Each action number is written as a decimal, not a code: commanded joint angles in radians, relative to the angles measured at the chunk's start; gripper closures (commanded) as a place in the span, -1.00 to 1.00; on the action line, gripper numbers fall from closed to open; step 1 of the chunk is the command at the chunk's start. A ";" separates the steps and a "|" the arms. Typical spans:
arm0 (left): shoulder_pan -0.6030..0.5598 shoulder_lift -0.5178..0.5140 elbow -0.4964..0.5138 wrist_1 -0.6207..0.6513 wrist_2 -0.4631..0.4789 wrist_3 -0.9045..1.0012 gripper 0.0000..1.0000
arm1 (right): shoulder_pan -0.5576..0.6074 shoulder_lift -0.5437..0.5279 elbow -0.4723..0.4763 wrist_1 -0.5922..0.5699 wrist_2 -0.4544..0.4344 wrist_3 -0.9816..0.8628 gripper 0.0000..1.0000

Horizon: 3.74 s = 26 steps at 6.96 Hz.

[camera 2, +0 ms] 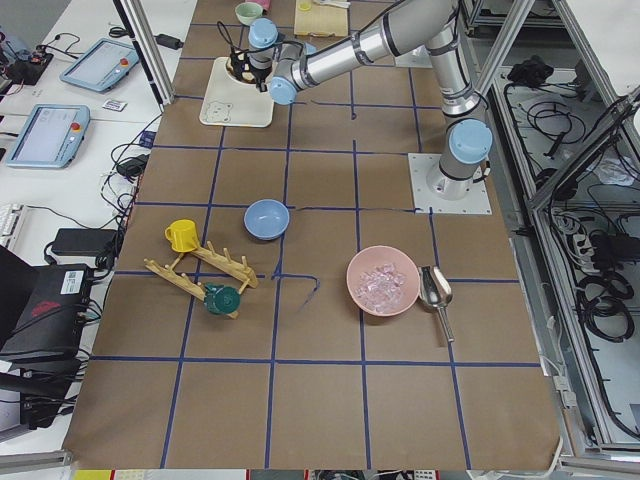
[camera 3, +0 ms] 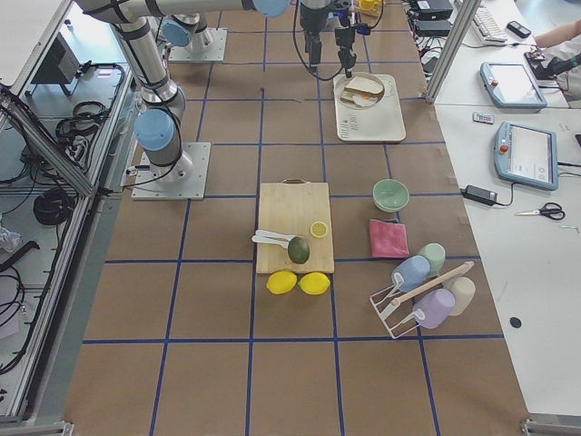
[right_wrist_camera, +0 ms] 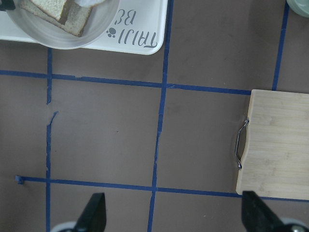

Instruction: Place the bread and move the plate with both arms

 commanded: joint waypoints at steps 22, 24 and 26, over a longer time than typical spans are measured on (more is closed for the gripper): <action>0.003 0.466 0.139 -0.841 0.253 0.283 -1.00 | -0.004 0.000 0.004 0.012 -0.011 0.020 -1.00; 0.006 0.489 0.156 -0.888 0.244 0.312 -1.00 | -0.004 0.000 0.004 0.014 -0.011 0.018 -1.00; 0.034 0.508 0.167 -0.879 0.257 0.460 -1.00 | -0.004 0.000 0.004 0.009 -0.011 0.018 -1.00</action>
